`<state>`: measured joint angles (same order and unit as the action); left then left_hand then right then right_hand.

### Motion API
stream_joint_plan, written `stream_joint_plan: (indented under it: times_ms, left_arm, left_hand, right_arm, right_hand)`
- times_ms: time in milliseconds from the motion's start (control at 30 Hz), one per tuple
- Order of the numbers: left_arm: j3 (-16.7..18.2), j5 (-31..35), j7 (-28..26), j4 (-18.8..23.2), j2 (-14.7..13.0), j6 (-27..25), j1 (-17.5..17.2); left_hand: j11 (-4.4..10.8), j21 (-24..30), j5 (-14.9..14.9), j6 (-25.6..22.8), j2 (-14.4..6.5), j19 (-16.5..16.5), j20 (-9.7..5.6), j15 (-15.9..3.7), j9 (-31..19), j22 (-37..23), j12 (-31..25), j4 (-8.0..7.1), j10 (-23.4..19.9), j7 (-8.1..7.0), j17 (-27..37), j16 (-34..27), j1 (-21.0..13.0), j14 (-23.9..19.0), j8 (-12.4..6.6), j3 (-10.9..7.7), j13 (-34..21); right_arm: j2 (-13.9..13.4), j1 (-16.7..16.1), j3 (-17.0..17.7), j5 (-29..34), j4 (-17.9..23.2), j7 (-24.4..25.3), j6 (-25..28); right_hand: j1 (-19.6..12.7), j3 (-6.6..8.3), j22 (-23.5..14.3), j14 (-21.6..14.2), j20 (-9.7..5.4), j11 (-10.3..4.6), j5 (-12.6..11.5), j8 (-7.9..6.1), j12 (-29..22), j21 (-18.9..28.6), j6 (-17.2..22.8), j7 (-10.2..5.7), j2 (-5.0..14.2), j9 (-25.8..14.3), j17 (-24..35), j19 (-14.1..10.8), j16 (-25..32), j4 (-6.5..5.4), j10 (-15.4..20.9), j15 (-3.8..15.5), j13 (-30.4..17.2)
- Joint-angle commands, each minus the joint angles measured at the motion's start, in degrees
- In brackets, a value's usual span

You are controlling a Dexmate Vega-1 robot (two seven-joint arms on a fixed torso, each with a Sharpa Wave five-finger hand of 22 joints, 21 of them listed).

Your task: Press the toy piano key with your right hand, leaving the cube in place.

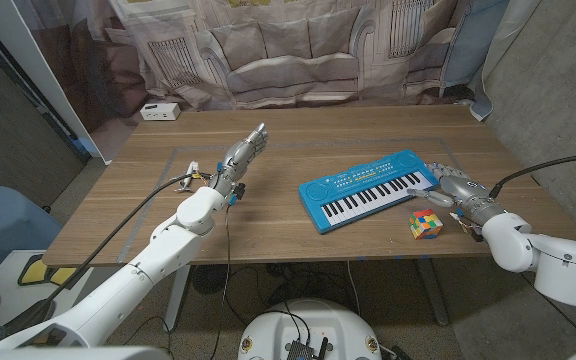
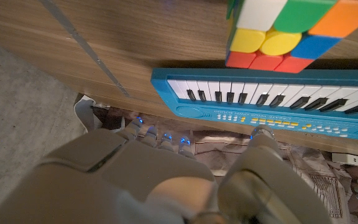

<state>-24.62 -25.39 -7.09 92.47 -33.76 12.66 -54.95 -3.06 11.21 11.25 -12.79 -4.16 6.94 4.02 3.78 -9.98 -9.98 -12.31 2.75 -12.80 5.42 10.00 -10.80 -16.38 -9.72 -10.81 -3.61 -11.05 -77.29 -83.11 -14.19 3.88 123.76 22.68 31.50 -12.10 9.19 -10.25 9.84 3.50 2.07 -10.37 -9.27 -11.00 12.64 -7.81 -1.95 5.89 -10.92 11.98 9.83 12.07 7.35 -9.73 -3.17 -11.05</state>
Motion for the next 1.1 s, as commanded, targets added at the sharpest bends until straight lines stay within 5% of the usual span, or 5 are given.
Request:
stream_joint_plan:
  times_ms: [33,300,633,1100]
  left_arm:
    - [-0.08,-0.22,0.39,-0.52,0.07,0.06,0.34]
    - [-0.23,-0.23,0.75,-1.11,0.27,0.43,0.73]
    - [-0.14,-0.33,0.84,-1.16,0.22,0.49,0.8]
    - [-0.11,-0.71,1.34,-1.78,0.22,0.61,0.99]
  left_hand:
    - [0.2,0.02,-0.1,-0.79,-0.59,0.17,0.24,0.03,-0.31,-0.22,0.19,0.37,-0.38,0.04,0.26,0.06,0.13,-0.59,-0.11,-0.16,-0.23]
    - [0.13,0.02,-0.11,-0.86,-0.6,0.16,0.14,0.03,-0.31,-0.22,0.16,0.41,-0.48,0.06,0.26,0.08,0.13,-0.55,-0.12,-0.16,-0.23]
    - [-0.06,0.05,-0.11,-0.91,-0.63,0.22,-0.01,0.08,-0.31,-0.22,0.17,0.46,-0.49,0.13,0.26,0.08,0.14,-0.55,-0.1,-0.16,-0.23]
    - [0.15,0.04,-0.12,-0.94,-0.67,0.21,0.02,0.07,-0.31,-0.21,0.19,0.53,-0.49,0.15,0.26,0.09,0.13,-0.54,-0.08,-0.18,-0.23]
  right_arm:
    - [0.99,-0.86,1.17,0.25,-0.58,0.63,-1.67]
    - [2.61,-0.85,1.84,0.69,-0.82,1.06,-2.52]
    - [6.39,1.1,1.13,1.88,-2.48,1.58,-5.5]
    - [9.73,2.95,1.11,3.46,-3.71,1.63,-9.23]
  right_hand:
    - [-0.67,0.73,-0.11,12.15,-0.34,0.25,0.13,-0.23,0.15,-0.27,-2.35,0.97,0.06,-0.16,0.1,4.18,-0.16,0.01,-5.88,0.11,-0.21]
    - [-0.86,0.89,-0.1,11.68,-1.45,0.67,0.16,-0.71,-0.08,-0.11,-3.29,1.91,0.07,-0.16,0.11,3.45,0.01,0.07,-5.87,0.07,-0.21]
    - [-1.5,1.22,0.11,8.83,-5.32,2.56,0.2,-2.15,-1.08,0.79,-0.94,4.23,-0.26,-0.07,0.0,-0.64,0.73,0.38,-3.54,0.92,-0.16]
    - [-2.23,1.47,0.29,5.58,-6.29,2.49,0.23,-2.8,-1.93,1.56,1.8,5.2,-0.7,0.05,-0.18,-5.05,1.37,0.74,-0.43,1.75,-0.07]
